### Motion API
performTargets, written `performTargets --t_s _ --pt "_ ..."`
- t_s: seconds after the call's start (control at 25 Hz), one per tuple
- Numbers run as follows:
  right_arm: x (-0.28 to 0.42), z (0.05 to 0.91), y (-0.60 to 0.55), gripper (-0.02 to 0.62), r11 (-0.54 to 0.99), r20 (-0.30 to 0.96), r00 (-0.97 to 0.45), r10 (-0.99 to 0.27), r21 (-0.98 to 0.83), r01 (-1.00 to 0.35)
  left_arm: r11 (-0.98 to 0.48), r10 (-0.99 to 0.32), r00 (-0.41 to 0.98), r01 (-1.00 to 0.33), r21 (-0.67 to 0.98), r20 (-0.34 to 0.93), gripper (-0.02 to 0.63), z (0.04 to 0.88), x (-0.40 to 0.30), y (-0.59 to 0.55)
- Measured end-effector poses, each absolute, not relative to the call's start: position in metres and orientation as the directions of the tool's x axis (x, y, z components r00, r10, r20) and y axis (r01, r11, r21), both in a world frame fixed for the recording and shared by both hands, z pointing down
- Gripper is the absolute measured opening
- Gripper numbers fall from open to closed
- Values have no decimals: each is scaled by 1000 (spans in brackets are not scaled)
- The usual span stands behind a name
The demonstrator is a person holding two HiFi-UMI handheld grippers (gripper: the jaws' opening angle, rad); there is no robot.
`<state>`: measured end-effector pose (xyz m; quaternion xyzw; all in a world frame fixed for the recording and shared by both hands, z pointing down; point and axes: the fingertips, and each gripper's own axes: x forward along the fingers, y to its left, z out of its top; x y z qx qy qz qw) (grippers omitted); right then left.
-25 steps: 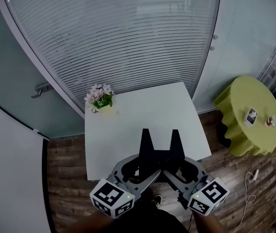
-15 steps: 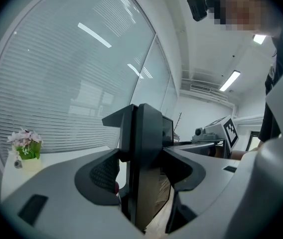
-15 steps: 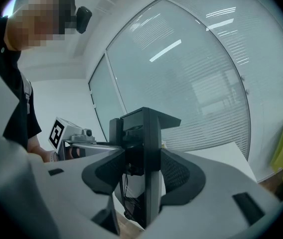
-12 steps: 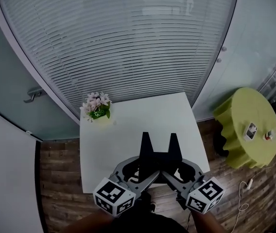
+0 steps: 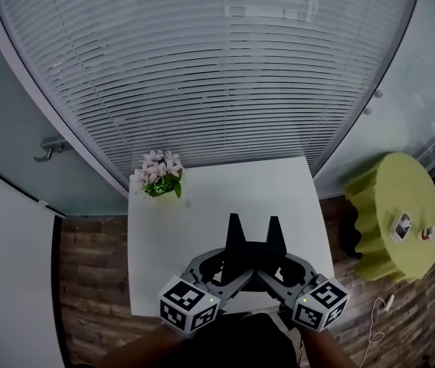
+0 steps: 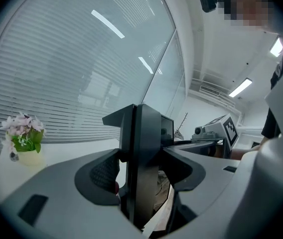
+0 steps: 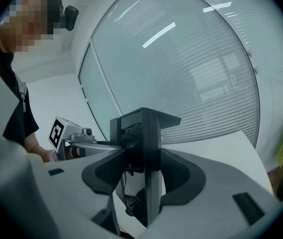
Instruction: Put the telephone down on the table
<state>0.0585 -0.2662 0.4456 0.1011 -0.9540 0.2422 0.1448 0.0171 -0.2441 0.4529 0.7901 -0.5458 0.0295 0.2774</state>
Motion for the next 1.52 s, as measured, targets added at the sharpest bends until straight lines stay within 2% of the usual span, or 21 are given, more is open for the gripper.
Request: performTargets --t_s 0.76,1.52 --pt "30 559 -334 233 767 428 -894 132 -616 -182 3 -810 304 -854 521 502 267 563 -7 -304" --pt "0 668 -396 233 697 511 -833 212 -677 -238 116 -751 333 -783 611 569 267 674 -34 -364"
